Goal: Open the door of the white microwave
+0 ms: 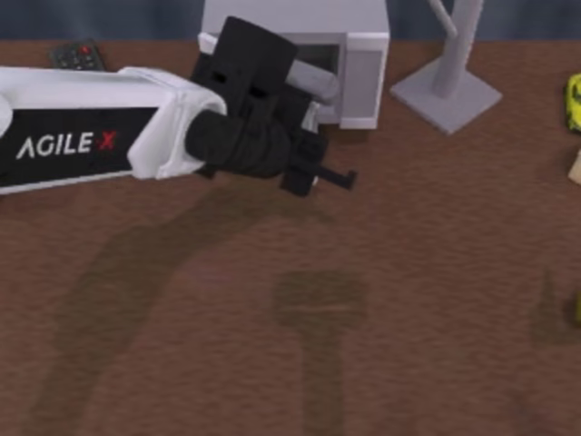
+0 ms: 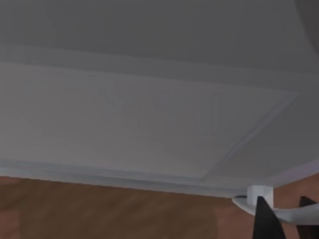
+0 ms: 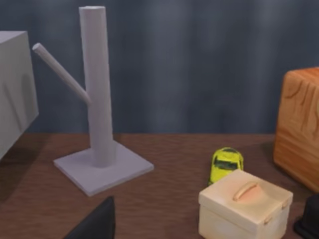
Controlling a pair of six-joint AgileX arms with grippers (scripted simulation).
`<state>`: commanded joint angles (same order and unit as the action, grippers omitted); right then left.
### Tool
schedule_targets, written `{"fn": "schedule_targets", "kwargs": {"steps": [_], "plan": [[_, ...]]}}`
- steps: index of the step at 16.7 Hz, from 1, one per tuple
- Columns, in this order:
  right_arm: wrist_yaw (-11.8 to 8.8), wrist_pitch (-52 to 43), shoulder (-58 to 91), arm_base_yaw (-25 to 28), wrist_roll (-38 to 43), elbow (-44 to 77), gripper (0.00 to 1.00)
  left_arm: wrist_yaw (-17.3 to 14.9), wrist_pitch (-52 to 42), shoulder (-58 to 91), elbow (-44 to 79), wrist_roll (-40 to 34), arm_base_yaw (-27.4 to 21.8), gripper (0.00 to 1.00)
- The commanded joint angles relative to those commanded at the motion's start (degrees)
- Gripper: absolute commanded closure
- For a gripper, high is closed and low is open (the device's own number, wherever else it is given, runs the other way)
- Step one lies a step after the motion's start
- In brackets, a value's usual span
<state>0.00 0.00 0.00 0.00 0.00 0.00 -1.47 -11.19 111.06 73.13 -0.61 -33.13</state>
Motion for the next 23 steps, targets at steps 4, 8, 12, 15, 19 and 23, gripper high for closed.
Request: {"fn": "schedule_targets", "kwargs": {"steps": [4,8,12,15,19,23], "plan": [[0.00,0.00,0.00,0.00,0.00,0.00,0.00,0.00,0.00,0.00,0.00,0.00,0.00,1.00],[0.00,0.00,0.00,0.00,0.00,0.00,0.00,-0.61,-0.06,0.03,-0.07,-0.16,-0.40,1.00],[0.00,0.00,0.00,0.00,0.00,0.00,0.00,-2.17,0.37,-1.16,-1.31,2.29,0.74,1.00],[0.00,0.00,0.00,0.00,0.00,0.00,0.00,-2.75,0.35,-1.40,-1.93,3.20,1.20,1.00],[0.00,0.00,0.00,0.00,0.00,0.00,0.00,-2.75,0.35,-1.40,-1.93,3.20,1.20,1.00],[0.00,0.00,0.00,0.00,0.00,0.00,0.00,-2.75,0.35,-1.40,-1.93,3.20,1.20,1.00]]}}
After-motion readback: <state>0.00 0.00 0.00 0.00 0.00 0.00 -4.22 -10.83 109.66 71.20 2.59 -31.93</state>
